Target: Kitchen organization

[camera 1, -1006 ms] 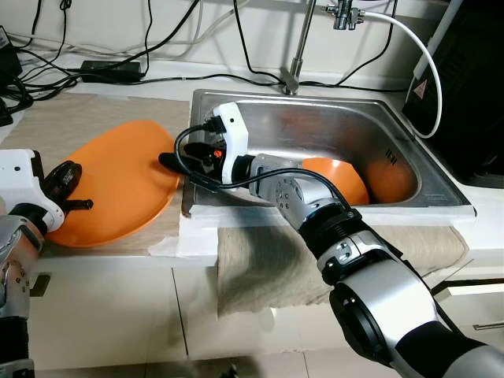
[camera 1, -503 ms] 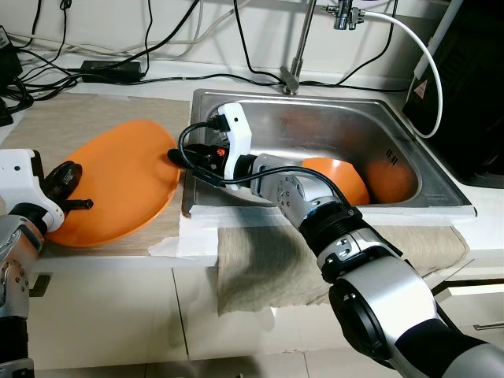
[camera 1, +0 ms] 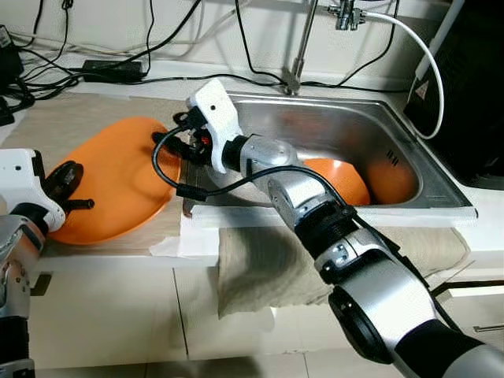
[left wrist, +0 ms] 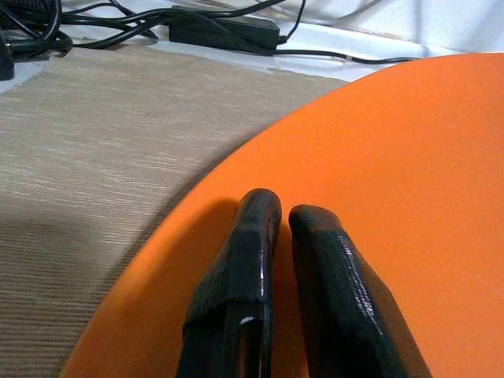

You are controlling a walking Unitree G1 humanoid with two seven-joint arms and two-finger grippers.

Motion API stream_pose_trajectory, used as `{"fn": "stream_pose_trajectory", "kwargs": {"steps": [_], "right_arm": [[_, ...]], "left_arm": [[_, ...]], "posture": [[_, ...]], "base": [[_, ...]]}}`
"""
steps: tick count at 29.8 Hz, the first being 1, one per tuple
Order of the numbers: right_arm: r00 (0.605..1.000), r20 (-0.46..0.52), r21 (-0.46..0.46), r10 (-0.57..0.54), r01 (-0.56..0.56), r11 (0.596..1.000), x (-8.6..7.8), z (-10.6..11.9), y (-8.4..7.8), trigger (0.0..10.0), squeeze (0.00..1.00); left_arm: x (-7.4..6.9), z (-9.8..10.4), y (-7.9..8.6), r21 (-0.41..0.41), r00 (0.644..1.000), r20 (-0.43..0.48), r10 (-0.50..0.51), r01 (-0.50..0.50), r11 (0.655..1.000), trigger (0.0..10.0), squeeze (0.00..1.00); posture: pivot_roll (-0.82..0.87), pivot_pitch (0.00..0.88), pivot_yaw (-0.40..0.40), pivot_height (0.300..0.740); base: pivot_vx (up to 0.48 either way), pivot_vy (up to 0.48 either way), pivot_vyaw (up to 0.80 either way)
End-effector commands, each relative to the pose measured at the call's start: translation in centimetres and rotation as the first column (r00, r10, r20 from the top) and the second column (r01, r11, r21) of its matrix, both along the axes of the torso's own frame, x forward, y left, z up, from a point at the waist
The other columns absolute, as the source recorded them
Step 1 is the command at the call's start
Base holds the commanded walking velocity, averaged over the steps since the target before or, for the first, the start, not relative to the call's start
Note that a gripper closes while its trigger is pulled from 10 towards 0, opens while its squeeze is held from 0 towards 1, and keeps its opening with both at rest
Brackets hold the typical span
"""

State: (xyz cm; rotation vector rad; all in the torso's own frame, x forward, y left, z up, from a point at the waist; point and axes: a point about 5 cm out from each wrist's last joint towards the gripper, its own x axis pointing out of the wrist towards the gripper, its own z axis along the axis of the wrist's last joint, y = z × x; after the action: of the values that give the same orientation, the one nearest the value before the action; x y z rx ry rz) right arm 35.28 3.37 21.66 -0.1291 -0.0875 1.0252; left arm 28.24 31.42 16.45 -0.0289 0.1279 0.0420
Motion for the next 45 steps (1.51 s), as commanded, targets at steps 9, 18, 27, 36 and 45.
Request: {"fn": "stream_pose_trajectory", "kwargs": {"steps": [9,18,27,36,45], "right_arm": [[0.933,0.203,0.005,-0.296,0.302,0.953,0.4,-0.6,-6.5,10.0,0.0],[0.799,0.152,0.1,-0.582,0.574,0.813,-1.6,-2.4,-12.3,10.0,0.0],[0.762,0.032,0.09,-0.647,0.642,0.761,-4.4,-5.3,-14.7,10.0,0.0],[0.721,-0.002,0.066,-0.693,0.691,0.719,-5.9,-6.8,-16.2,10.0,0.0],[0.701,0.062,0.07,-0.71,0.707,0.704,-6.6,-7.8,-16.9,10.0,0.0]], "left_arm": [[-0.3,-3.5,-0.6,-0.048,0.988,-0.152,-0.009,0.002,0.999,10.0,0.0],[-0.3,-3.6,-0.6,-0.046,0.987,-0.159,-0.015,0.007,0.999,10.0,0.0],[0.0,-3.6,-0.7,-0.045,0.986,-0.165,-0.022,0.015,0.999,10.0,0.0],[0.3,-3.4,-0.6,-0.035,0.985,-0.169,-0.032,0.026,0.999,10.0,0.0],[0.3,-3.3,-0.4,-0.031,0.985,-0.169,-0.031,0.026,0.999,10.0,0.0]], "posture": [[0.13,0.008,-0.107,0.74],[0.11,0.011,-0.099,0.74],[0.09,0.01,-0.087,0.74],[0.1,0.016,-0.076,0.74],[0.1,0.017,-0.069,0.74]], "base": [[0.0,0.0,0.0],[0.0,0.0,0.0],[0.0,0.0,0.0],[0.0,0.0,0.0],[0.0,0.0,0.0]]}}
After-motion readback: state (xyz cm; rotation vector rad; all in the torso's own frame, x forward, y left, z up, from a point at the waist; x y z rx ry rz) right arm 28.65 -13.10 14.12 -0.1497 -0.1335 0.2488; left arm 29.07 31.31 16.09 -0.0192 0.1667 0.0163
